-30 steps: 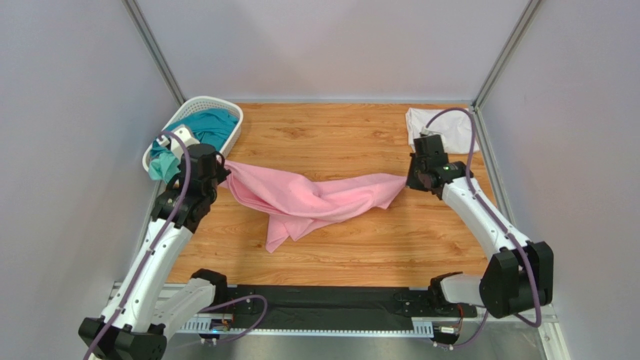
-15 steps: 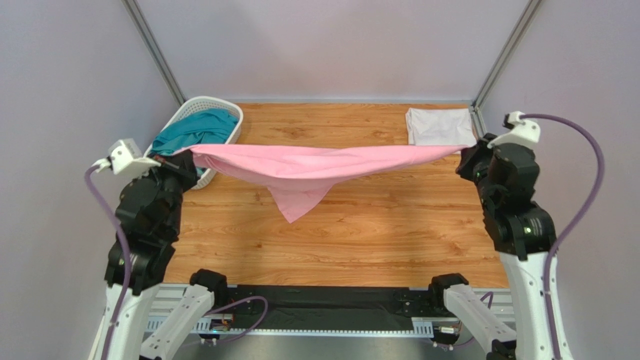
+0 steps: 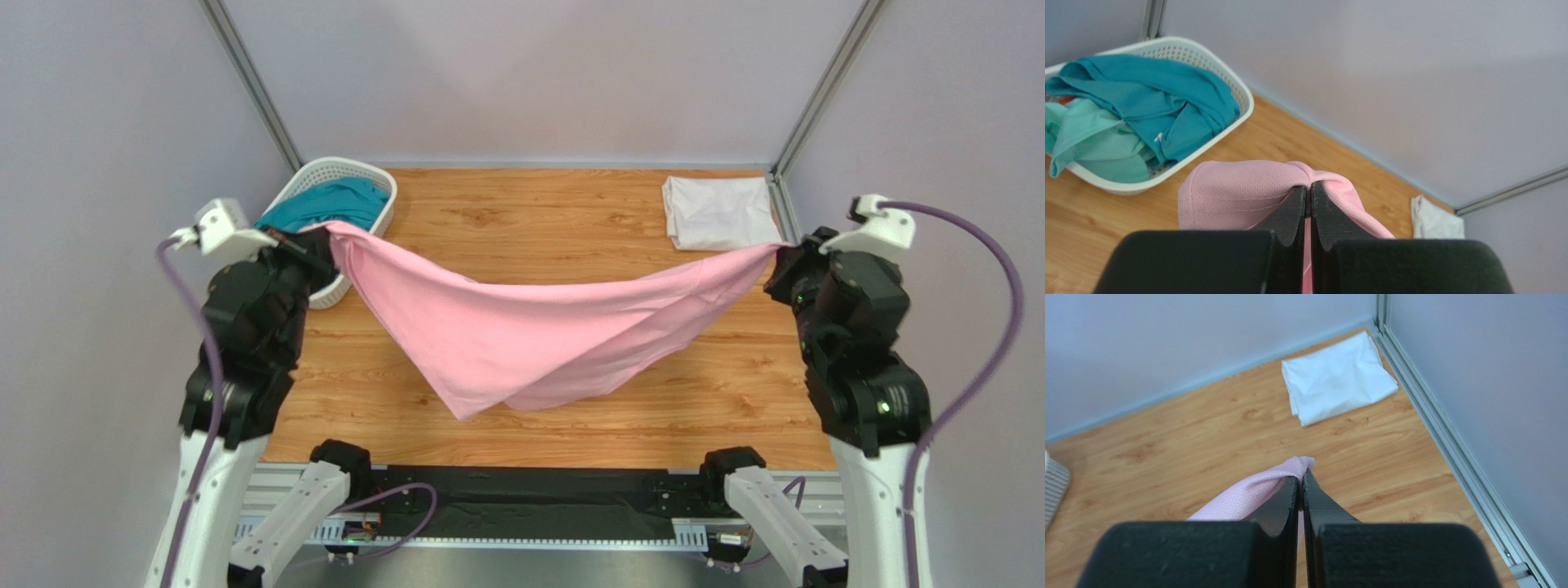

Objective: Fold and stack the t-shirts
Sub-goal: Flatten the tshirt out

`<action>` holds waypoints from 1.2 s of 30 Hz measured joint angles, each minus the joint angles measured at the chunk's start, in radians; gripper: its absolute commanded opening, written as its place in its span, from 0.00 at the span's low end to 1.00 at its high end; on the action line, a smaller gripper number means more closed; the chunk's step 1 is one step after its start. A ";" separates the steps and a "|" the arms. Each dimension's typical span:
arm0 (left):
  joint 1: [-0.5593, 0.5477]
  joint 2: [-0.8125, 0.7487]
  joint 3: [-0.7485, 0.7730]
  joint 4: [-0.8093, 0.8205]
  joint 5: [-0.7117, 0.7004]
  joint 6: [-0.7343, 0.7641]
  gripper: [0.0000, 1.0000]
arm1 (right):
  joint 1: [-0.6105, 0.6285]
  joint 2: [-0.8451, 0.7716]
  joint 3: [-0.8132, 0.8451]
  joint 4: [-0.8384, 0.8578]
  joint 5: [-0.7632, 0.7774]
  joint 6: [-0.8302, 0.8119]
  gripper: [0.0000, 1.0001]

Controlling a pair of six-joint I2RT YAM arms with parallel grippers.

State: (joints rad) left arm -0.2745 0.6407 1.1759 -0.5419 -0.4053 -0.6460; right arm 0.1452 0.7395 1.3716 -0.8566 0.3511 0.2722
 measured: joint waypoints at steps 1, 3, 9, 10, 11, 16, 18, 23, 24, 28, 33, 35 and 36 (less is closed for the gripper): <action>0.000 0.057 0.000 0.006 0.000 0.000 0.00 | -0.003 0.029 -0.024 0.004 0.006 0.000 0.00; 0.000 0.175 0.000 0.012 0.000 -0.001 0.00 | -0.018 0.093 -0.084 0.031 0.006 0.001 0.00; 0.015 0.665 0.015 0.029 0.098 -0.004 0.99 | -0.132 0.426 -0.295 0.135 -0.095 0.027 0.00; 0.016 0.729 0.015 0.024 0.133 -0.003 1.00 | -0.146 0.480 -0.314 0.141 -0.112 0.031 0.00; 0.016 0.793 0.015 0.019 0.169 -0.008 1.00 | -0.156 0.520 -0.325 0.144 -0.123 0.035 0.00; 0.005 0.880 0.008 -0.008 0.333 -0.009 1.00 | -0.177 0.631 -0.344 0.165 -0.165 0.050 0.00; -0.017 0.858 -0.013 0.004 0.389 -0.006 1.00 | -0.177 0.631 -0.344 0.180 -0.180 0.056 0.00; -0.167 0.739 -0.157 0.010 0.486 0.012 1.00 | -0.177 0.621 -0.364 0.206 -0.199 0.064 0.01; -0.203 0.722 -0.176 -0.001 0.497 0.017 1.00 | -0.177 0.616 -0.372 0.207 -0.204 0.064 0.01; -0.367 0.677 -0.233 -0.041 0.550 0.021 1.00 | -0.177 0.602 -0.391 0.208 -0.213 0.068 0.01; -0.499 0.677 -0.287 -0.046 0.586 -0.007 0.92 | -0.177 0.599 -0.396 0.211 -0.226 0.071 0.01; -0.526 0.694 -0.296 -0.041 0.602 -0.023 0.91 | -0.177 0.599 -0.399 0.211 -0.230 0.071 0.01; -0.533 0.706 -0.300 -0.036 0.606 -0.031 0.89 | -0.177 0.599 -0.399 0.211 -0.231 0.071 0.01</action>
State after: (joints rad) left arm -0.8074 1.3468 0.8761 -0.5777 0.2008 -0.6769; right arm -0.0322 1.3388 0.9726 -0.6460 0.1204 0.3435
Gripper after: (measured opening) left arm 0.915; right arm 0.012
